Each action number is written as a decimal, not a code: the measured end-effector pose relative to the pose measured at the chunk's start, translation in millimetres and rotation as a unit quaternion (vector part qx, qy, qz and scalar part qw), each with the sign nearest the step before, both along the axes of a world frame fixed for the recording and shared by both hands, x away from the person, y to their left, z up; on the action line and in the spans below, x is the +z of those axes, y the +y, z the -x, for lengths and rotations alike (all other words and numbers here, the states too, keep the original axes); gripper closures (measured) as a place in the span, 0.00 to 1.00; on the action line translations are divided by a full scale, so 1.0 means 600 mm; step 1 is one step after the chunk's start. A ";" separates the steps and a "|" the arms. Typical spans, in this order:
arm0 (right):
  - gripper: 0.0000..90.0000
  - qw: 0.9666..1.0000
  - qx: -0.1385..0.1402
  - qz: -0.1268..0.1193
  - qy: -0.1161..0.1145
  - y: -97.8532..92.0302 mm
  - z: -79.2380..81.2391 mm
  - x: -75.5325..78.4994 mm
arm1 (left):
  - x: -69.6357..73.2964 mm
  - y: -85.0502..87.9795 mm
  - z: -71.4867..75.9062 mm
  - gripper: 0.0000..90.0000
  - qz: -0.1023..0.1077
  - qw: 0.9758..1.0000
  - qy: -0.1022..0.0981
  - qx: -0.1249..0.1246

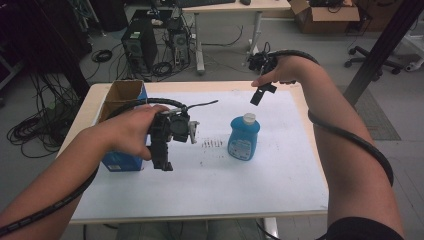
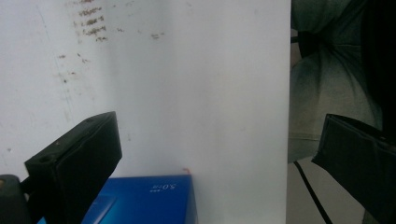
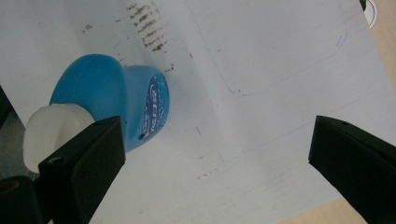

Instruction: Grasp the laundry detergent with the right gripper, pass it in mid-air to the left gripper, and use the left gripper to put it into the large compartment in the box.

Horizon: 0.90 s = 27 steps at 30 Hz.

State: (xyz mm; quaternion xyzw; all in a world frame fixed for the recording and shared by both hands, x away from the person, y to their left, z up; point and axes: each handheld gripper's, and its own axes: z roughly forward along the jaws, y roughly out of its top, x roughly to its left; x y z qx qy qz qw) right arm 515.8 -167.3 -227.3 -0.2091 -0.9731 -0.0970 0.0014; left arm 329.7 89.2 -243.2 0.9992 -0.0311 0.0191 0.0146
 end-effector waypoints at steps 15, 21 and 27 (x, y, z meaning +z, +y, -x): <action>0.04 1.000 -0.004 -0.011 -0.005 -0.017 0.006 0.001 | 0.001 -0.002 0.000 0.00 -0.002 1.000 0.001 -0.001; 0.04 1.000 -0.005 -0.022 -0.010 -0.035 0.023 0.001 | 0.004 0.000 0.004 0.00 -0.004 1.000 -0.001 -0.003; 0.04 1.000 -0.006 -0.028 -0.008 -0.058 0.042 -0.004 | 0.006 0.001 0.006 0.00 -0.006 1.000 -0.004 -0.004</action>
